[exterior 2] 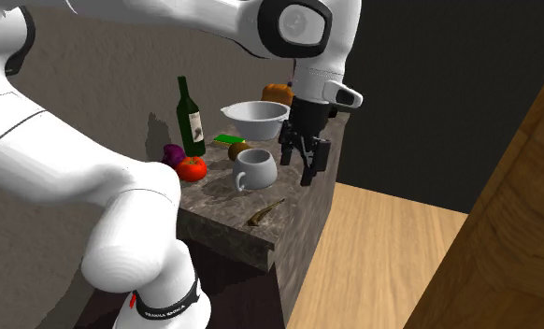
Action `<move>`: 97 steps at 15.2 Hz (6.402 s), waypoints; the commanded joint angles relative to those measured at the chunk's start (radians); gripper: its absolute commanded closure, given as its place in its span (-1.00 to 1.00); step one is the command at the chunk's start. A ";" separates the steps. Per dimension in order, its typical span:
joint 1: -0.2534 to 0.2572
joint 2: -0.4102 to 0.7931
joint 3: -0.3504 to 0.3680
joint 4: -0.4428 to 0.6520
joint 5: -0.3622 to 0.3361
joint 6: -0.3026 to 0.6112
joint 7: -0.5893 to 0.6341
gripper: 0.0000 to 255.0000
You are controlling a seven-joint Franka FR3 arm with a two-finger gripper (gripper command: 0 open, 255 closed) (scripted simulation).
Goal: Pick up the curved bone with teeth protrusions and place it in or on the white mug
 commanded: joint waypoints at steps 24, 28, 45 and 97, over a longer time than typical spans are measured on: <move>0.198 0.464 0.323 -0.139 -0.055 0.253 0.033 -1.00; 0.198 0.464 0.323 -0.139 -0.055 0.253 0.033 -1.00; 0.194 0.401 0.323 -0.115 -0.035 0.173 0.006 1.00; 0.280 0.643 0.498 0.336 0.019 -0.063 0.307 1.00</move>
